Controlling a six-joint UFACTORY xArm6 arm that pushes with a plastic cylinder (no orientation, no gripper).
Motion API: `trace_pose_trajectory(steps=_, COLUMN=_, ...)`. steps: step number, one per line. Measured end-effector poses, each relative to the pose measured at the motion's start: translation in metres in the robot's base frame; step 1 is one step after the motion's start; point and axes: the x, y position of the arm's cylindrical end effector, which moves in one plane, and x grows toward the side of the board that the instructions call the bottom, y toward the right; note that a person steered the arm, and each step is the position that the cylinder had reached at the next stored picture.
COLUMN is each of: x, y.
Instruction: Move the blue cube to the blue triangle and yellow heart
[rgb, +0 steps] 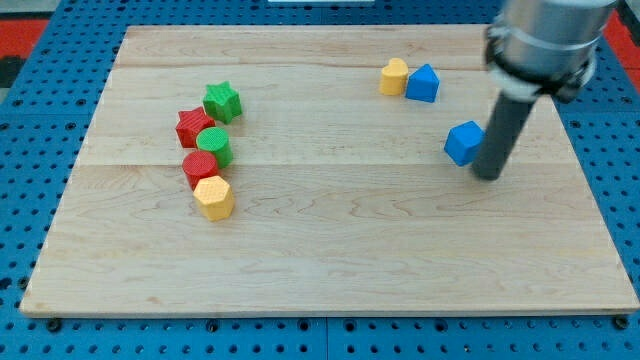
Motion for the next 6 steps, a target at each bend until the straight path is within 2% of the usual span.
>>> trace_pose_trajectory(steps=1, x=-0.035, y=-0.09)
trace_pose_trajectory(steps=2, x=-0.02, y=-0.074)
trace_pose_trajectory(steps=3, x=-0.057, y=-0.076)
trace_pose_trajectory(steps=4, x=-0.013, y=-0.07)
trace_pose_trajectory(steps=5, x=-0.003, y=-0.129)
trace_pose_trajectory(steps=6, x=-0.063, y=-0.149)
